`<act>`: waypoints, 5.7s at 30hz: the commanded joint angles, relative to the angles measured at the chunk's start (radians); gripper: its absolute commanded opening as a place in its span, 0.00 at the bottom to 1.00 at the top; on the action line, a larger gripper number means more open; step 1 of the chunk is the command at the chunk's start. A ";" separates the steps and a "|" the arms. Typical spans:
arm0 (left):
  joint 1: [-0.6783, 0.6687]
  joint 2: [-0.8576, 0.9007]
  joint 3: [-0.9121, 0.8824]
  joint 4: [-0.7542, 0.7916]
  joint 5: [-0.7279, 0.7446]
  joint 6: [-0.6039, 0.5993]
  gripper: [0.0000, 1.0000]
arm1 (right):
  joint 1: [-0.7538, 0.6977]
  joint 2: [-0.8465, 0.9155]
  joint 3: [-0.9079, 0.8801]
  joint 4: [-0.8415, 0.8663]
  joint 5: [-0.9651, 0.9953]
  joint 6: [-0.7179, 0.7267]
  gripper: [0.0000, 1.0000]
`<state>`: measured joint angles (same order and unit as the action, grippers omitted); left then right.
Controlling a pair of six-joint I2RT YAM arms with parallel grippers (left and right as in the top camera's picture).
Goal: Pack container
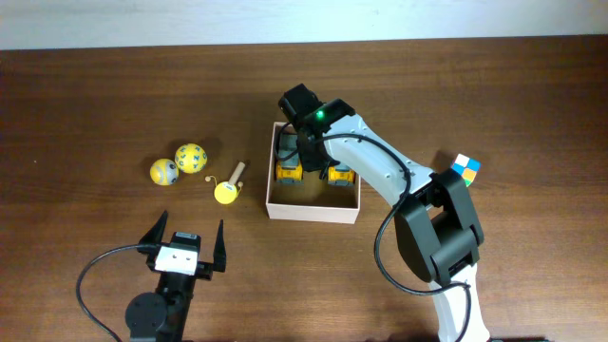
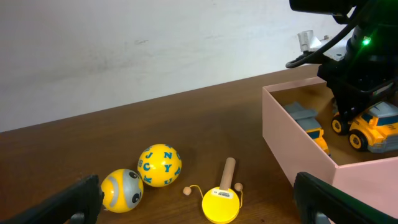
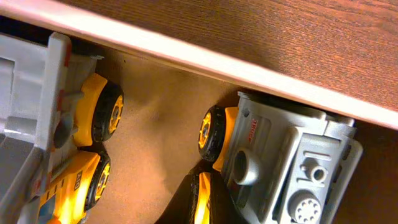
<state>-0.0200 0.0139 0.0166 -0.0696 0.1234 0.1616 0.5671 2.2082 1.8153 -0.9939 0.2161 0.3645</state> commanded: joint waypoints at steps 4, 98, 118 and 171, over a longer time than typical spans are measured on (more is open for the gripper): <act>0.003 -0.006 -0.008 0.002 -0.004 0.013 0.99 | -0.021 -0.038 -0.003 0.000 0.006 -0.018 0.06; 0.003 -0.006 -0.008 0.002 -0.004 0.013 0.99 | -0.686 -0.557 -0.626 0.164 -0.067 0.109 0.66; 0.003 -0.006 -0.008 0.002 -0.004 0.013 0.99 | -0.686 -0.494 -0.626 0.330 -0.067 -0.010 0.76; 0.003 -0.006 -0.008 0.002 -0.004 0.013 0.99 | -0.771 -0.346 -0.626 0.365 -0.056 -0.017 0.71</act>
<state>-0.0200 0.0139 0.0166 -0.0696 0.1234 0.1616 -0.2005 1.8534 1.1927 -0.6338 0.1486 0.3576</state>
